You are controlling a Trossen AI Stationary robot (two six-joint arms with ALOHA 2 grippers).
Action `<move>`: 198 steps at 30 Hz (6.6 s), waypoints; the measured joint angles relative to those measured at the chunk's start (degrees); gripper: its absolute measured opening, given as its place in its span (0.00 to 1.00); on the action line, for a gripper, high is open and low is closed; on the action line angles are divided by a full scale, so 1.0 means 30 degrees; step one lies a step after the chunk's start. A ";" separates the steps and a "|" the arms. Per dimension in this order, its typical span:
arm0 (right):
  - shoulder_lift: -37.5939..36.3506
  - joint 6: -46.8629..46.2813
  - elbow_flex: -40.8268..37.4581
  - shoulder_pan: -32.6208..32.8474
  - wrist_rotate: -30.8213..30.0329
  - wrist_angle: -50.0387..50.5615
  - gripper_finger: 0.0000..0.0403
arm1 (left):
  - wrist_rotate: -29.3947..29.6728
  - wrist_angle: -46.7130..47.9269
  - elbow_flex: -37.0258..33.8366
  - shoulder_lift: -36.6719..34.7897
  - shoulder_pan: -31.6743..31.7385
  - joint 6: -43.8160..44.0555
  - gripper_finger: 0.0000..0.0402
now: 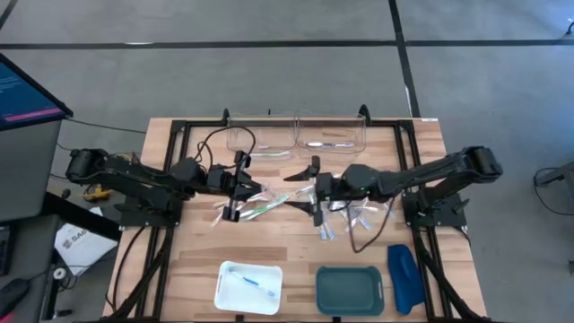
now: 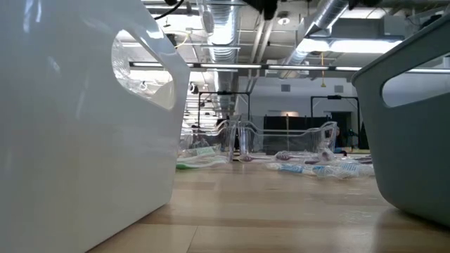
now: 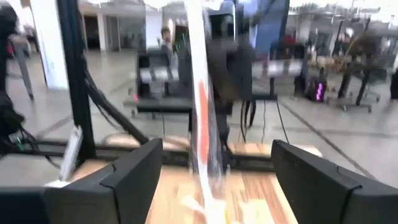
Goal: Pick & Place Toothbrushes
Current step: Put the orange toothbrush into the green bin
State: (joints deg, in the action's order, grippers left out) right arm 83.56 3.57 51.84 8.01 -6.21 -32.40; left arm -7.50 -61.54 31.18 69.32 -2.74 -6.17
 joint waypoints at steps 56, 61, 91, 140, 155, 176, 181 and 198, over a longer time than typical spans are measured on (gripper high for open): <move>0.1882 -0.1267 0.1732 -0.1231 -0.0081 0.1817 0.22 | 0.1507 0.0000 0.0029 0.0947 0.0197 -0.0306 0.00; 0.1882 -0.0955 0.1732 -0.1195 -0.0001 0.2042 0.04 | 0.1594 -0.0023 0.0029 0.0947 0.0211 -0.0300 0.01; -0.3499 -0.2648 0.1724 0.0646 -0.3440 1.1748 0.02 | 0.2440 0.0834 0.0029 0.0379 0.0044 -0.0299 0.39; 0.6600 -2.3010 1.1749 1.1165 0.4003 2.8884 0.03 | 0.2578 0.5013 -0.0007 -0.3031 -0.0364 -0.0131 0.34; 0.8206 -2.4288 1.1735 1.0605 0.4012 3.0339 0.03 | 0.2665 0.5071 -0.0007 -0.3031 -0.1991 0.0867 0.34; 0.8198 -2.6062 1.1728 1.1091 0.4064 3.0919 0.04 | 0.2614 0.3885 -0.0007 -0.3111 -0.3971 -0.0291 0.34; 0.8198 -2.5922 1.1728 1.1087 0.4064 3.0841 0.05 | 0.2680 0.3854 -0.0007 -0.3111 -0.3963 -0.0291 0.34; 0.8177 -2.6374 1.1728 1.1721 0.4079 3.0183 0.04 | 0.2658 0.3861 -0.0007 -0.3111 -0.4007 -0.0273 0.34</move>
State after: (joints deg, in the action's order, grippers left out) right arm 108.09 -75.55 87.02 43.17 6.02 58.15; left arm 0.47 -49.95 31.16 59.99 -14.76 -6.99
